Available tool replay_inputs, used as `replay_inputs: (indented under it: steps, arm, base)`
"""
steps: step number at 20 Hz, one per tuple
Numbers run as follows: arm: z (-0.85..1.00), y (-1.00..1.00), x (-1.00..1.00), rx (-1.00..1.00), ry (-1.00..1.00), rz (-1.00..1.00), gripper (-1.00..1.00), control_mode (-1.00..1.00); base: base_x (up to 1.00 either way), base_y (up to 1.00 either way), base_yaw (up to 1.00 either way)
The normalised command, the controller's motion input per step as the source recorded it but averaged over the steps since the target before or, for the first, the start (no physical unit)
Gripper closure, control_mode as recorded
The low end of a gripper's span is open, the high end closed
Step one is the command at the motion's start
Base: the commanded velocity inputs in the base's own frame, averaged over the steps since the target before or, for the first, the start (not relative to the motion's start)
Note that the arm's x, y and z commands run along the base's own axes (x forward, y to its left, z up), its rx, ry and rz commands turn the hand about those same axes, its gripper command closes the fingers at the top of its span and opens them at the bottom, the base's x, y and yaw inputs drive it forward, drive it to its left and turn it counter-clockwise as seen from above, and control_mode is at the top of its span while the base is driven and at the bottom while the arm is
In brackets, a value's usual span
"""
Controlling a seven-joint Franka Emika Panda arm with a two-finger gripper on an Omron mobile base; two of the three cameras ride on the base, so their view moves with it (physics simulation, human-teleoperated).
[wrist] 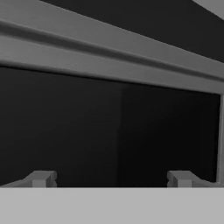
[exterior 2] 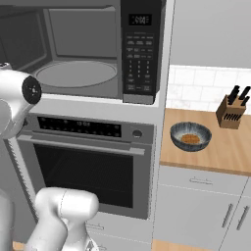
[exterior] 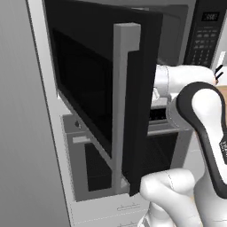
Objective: Open the microwave, place the bowl with waffle inside the microwave, then close the microwave door and turn it on.
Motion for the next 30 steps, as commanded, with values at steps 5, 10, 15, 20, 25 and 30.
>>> replay_inputs:
  steps: [5,10,15,20,25,30]
  arm:
    - [0.00,0.62,0.03,0.00,0.00,0.00,-1.00,-1.00]
    - [0.00,0.52,0.00,0.00,0.00,0.00,-1.00,-1.00]
    - [0.00,0.17,0.00,0.00,0.00,0.00,-1.00,-1.00]
    - [0.03,-0.09,0.00,0.00,0.00,-0.04,-1.00,-1.00]
    - [0.17,-0.88,0.00,0.00,0.00,-0.18,-1.00,-1.00]
    - [0.18,-1.00,0.00,0.00,0.06,-0.26,-1.00,-1.00]
  base:
    - [0.00,0.00,0.00]
    - [0.00,0.00,0.00]
    - [0.00,0.00,0.00]
    - [0.00,0.00,0.00]
    - [0.00,0.00,0.00]
    - [0.00,0.00,0.00]
